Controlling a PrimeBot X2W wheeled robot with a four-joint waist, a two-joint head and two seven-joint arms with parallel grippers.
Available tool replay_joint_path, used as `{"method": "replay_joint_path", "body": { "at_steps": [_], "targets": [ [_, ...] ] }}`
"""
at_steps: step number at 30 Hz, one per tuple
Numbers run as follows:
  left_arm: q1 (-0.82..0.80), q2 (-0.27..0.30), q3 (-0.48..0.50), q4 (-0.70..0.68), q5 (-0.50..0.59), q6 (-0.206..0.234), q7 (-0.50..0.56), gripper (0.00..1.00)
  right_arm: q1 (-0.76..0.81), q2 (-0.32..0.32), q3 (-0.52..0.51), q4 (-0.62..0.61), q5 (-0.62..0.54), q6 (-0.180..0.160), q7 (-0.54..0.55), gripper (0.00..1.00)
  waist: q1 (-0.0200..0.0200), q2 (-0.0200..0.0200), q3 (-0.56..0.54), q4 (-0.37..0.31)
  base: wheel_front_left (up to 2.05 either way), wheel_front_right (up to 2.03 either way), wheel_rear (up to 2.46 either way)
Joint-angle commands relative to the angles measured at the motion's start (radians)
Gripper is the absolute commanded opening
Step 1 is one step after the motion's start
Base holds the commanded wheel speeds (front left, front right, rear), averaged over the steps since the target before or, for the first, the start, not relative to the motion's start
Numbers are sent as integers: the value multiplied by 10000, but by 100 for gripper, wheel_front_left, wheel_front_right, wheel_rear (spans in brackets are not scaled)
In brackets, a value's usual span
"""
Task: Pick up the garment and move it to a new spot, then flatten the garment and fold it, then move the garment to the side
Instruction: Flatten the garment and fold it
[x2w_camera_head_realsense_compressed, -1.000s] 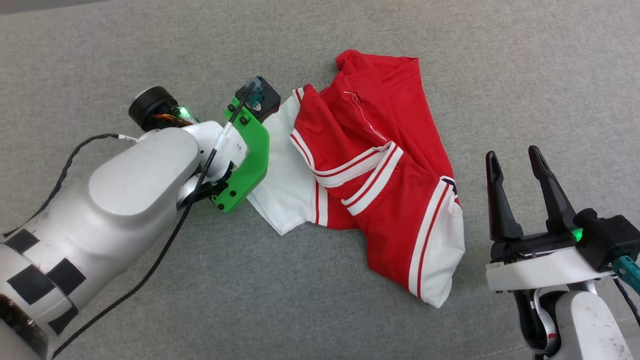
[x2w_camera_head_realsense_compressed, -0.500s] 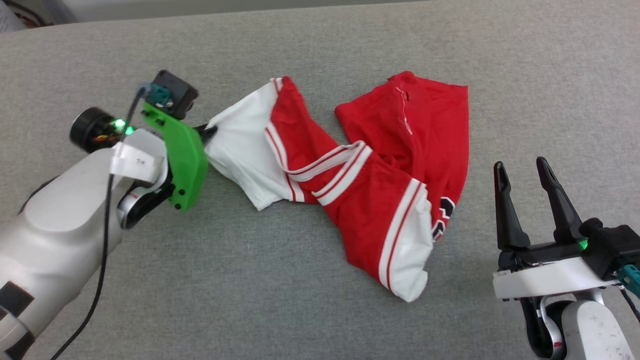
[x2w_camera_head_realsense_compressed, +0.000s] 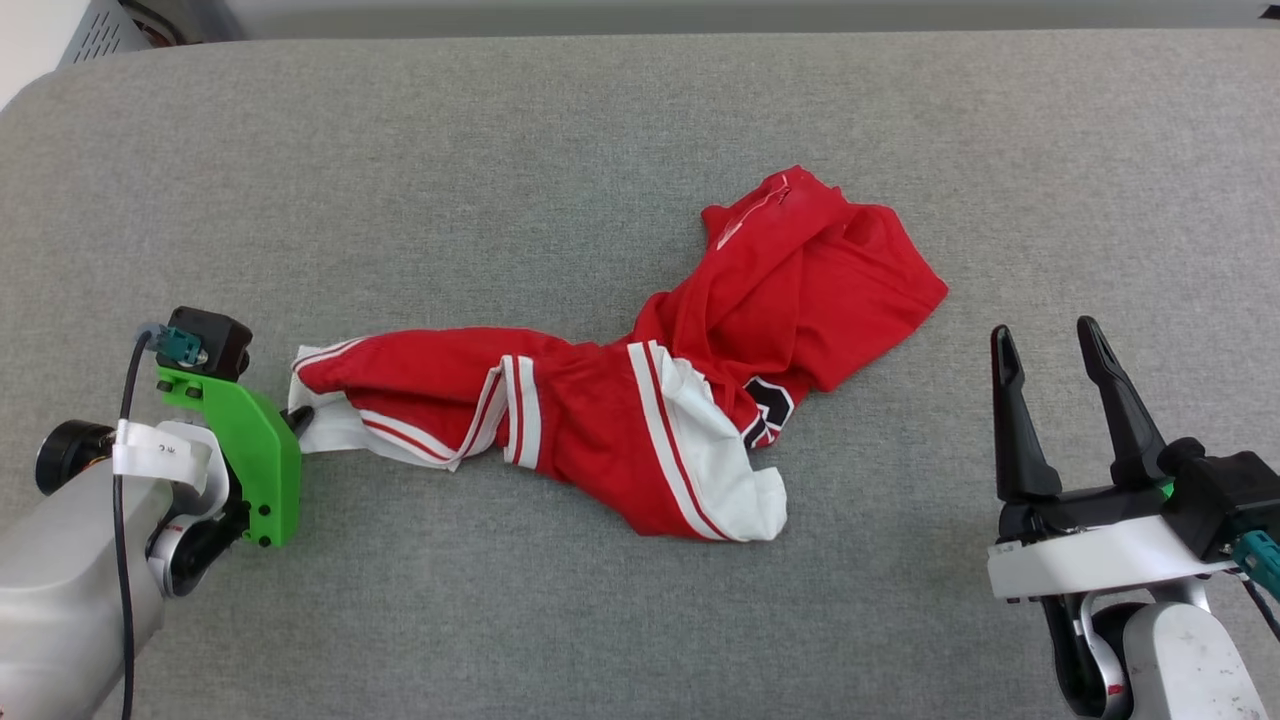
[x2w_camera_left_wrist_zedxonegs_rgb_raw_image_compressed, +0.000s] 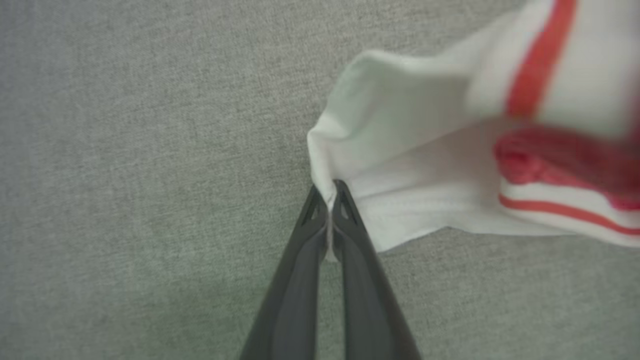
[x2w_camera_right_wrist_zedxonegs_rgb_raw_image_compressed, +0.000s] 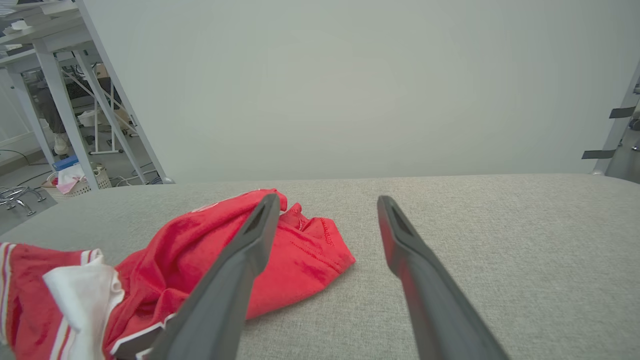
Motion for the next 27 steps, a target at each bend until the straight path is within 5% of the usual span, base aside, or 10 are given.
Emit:
{"method": "replay_joint_path", "body": {
  "at_steps": [1, 3, 10, 19, 27],
  "targets": [
    [246, -133, 10, 207, -105, 96, -135, 0, 69, -20, -4, 35, -78, -7, -21, 100, 0, 0, -9, 7, 0, 0, 0],
    [291, -563, 230, 549, 99, 409, -1349, 100, 139, -20, -52, 84, -128, -7, -21, 100, 0, 0, -191, 71, 0, 0, 0],
    [521, -1102, 811, 433, 1008, 1539, -4051, 100, 242, -20, -206, -141, -355, -7, -21, 100, 0, 0, -818, 331, 0, 0, 0],
    [2790, -1643, 4140, -2844, 4102, 3427, -4186, 100, -383, -543, -303, -944, -697, -7, -21, 100, 0, 0, -1368, 872, 0, 0, 0],
    [5300, -2809, 6580, -5173, 6793, 3820, -4187, 100, -1555, -2095, 1040, -851, -371, -7, -21, 100, 0, 0, -1583, 1233, 0, 0, 0]
  ]
}}
